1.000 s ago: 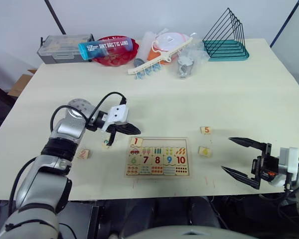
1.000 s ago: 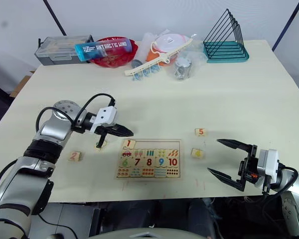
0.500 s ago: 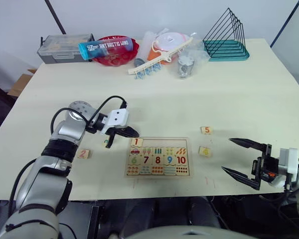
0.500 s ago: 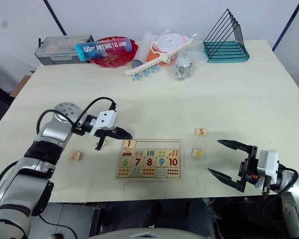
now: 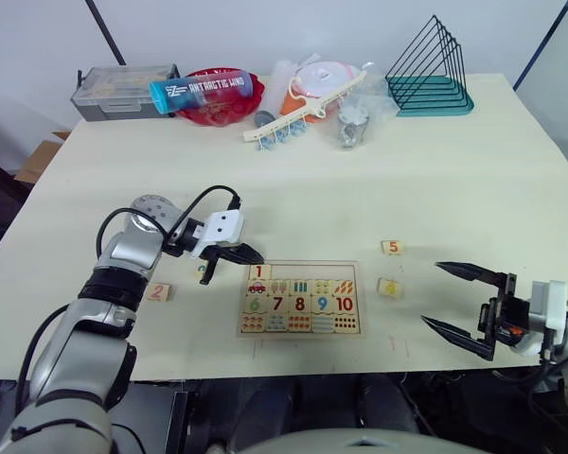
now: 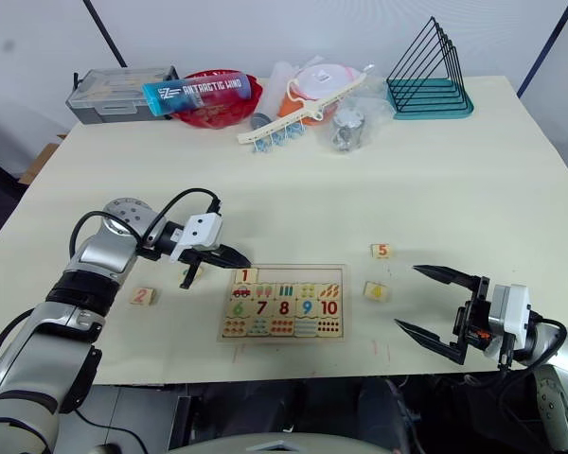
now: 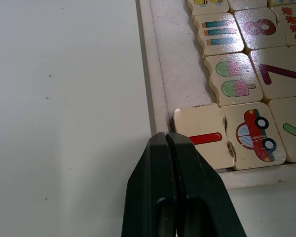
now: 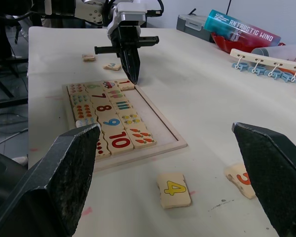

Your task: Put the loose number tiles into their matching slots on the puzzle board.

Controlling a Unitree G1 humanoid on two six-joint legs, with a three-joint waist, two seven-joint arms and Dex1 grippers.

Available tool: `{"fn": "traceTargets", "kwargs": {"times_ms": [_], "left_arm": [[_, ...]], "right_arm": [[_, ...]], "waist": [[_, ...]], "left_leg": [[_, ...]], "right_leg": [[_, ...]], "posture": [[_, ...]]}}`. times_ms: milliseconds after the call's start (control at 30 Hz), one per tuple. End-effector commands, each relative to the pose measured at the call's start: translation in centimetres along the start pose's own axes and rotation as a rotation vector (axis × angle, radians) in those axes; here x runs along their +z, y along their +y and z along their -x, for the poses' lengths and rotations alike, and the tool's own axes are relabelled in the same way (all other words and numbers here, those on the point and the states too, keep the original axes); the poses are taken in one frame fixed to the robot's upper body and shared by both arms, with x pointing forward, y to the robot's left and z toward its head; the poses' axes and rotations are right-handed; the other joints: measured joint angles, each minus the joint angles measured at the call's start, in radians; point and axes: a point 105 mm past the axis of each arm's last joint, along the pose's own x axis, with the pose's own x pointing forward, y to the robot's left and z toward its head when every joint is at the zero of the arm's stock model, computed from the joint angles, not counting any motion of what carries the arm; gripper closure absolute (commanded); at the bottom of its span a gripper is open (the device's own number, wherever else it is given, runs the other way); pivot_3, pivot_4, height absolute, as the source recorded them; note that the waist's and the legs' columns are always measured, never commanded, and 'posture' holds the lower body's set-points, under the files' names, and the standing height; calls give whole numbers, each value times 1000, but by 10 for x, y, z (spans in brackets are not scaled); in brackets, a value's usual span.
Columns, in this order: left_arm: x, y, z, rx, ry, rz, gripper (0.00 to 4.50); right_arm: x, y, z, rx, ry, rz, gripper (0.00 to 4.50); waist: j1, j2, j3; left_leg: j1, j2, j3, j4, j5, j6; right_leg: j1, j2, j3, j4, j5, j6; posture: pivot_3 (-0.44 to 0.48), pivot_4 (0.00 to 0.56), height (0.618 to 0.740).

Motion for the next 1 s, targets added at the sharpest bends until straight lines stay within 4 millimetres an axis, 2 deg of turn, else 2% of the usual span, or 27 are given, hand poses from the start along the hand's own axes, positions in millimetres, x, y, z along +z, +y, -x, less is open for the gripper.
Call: {"fn": "traceTargets", "kwargs": {"times_ms": [33, 233, 533, 700, 867, 900, 933, 1000], "left_arm": [[3, 3, 8, 20, -11, -14, 4463], [12, 7, 19, 60, -94, 26, 4463], [18, -4, 26, 107, -189, 71, 4463], [16, -8, 27, 190, -221, 122, 4463], [9, -11, 37, 347, -259, 242, 4463], [9, -12, 39, 368, -260, 248, 3945], [8, -13, 41, 393, -263, 258, 3678], [5, -18, 46, 434, -273, 290, 2865]], "right_arm": [[9, -3, 1, -2, -20, 32, 0], [8, -4, 1, -4, -26, 26, 0], [7, -6, 0, 2, -34, 20, 0], [7, -7, 4, -11, -35, 15, 0], [1, -11, 17, -113, -6, -17, 0], [0, -12, 20, -131, 3, -24, 0], [-2, -12, 23, -154, 14, -32, 0], [-5, -14, 30, -198, 34, -44, 0]], "waist": [[0, 0, 0], [0, 0, 0], [-1, 0, 0], [1, 0, 0], [1, 1, 0], [1, 1, 0], [2, 1, 0], [3, 1, 0]], "left_leg": [[0, 0, 0, 0, 0, 0], [0, 0, 0, 0, 0, 0], [0, 0, 0, 0, 0, 0], [0, 0, -1, 0, 0, 0], [0, 1, -2, -1, 0, 0], [0, 1, -1, -1, 0, 0], [0, 1, -1, -1, 0, 0], [0, 1, -2, -1, 0, 0]], "right_leg": [[0, 0, 0, 0, 0, 0], [0, 0, 0, 0, 0, 0], [0, 0, 0, 0, 0, 0], [0, 0, 0, 0, 0, 0], [0, 0, -1, 0, 1, -1], [0, 0, -1, 0, 1, -1], [0, 0, -1, 0, 1, -1], [0, 0, -1, -1, 1, -2]], "posture": [[0, 150, 740], [0, 150, 740], [0, 150, 740], [0, 150, 740], [0, 150, 740], [0, 150, 740], [0, 150, 740], [0, 150, 740]]}}
